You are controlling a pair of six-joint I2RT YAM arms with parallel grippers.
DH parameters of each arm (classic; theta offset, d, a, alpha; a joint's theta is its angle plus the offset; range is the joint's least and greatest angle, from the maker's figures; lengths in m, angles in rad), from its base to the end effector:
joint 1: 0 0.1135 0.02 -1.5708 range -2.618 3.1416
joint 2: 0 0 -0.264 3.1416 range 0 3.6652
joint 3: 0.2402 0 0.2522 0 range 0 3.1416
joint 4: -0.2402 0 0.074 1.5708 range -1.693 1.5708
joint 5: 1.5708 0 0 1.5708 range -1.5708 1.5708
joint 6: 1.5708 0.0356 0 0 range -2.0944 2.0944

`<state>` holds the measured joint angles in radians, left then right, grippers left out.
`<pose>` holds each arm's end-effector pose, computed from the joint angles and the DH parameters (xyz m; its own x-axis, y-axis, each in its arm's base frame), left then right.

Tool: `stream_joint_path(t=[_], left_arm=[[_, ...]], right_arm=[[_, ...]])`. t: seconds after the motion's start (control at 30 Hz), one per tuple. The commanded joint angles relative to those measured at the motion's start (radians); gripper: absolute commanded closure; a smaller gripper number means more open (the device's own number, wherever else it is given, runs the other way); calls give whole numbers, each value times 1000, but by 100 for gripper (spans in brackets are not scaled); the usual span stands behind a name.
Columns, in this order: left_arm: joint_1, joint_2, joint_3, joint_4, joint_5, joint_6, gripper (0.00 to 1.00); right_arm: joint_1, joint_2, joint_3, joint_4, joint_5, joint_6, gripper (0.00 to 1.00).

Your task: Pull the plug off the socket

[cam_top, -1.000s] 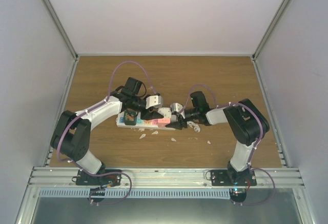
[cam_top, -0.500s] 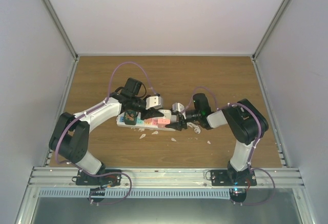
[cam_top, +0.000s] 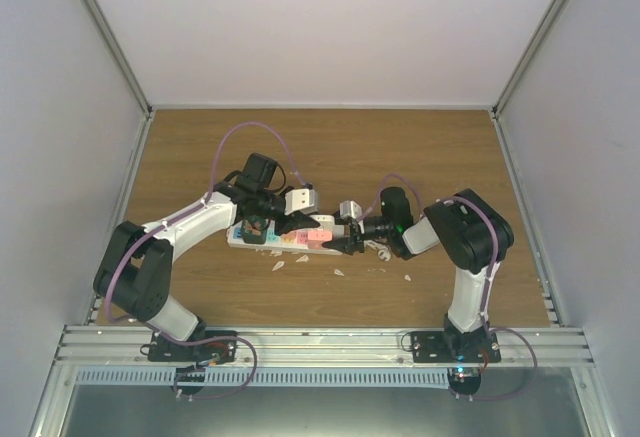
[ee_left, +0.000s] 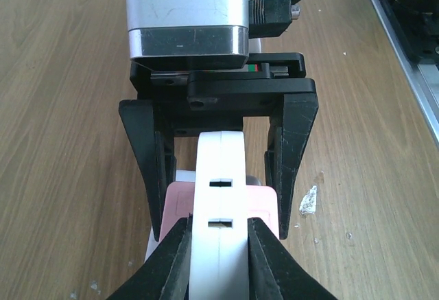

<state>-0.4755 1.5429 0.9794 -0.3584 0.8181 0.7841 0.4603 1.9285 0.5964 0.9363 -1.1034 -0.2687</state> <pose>0.2648 -0.1656 0.2189 -0.0036 0.5449 -0.8385 0.9994 0.0298 0.0150 0.2652 0.1669 0.1022 -0.0840 -0.1751 -0.9810 -0.9962 -0.0091 0.0869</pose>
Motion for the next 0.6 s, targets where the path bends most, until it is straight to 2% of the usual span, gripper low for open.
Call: stream_joint_path(t=[0.0,0.33,0.57], left_arm=[[-8,-27,-1,53,17,-12,88],[19,-37,55,67,130,-76,96],[45,-44,72,65,182,-94,98]], right_arm=[[3,23,-6,78,-8,14,52],[14,24,3,24,22,-32,67],[18,27,15,-24,44,-62,72]])
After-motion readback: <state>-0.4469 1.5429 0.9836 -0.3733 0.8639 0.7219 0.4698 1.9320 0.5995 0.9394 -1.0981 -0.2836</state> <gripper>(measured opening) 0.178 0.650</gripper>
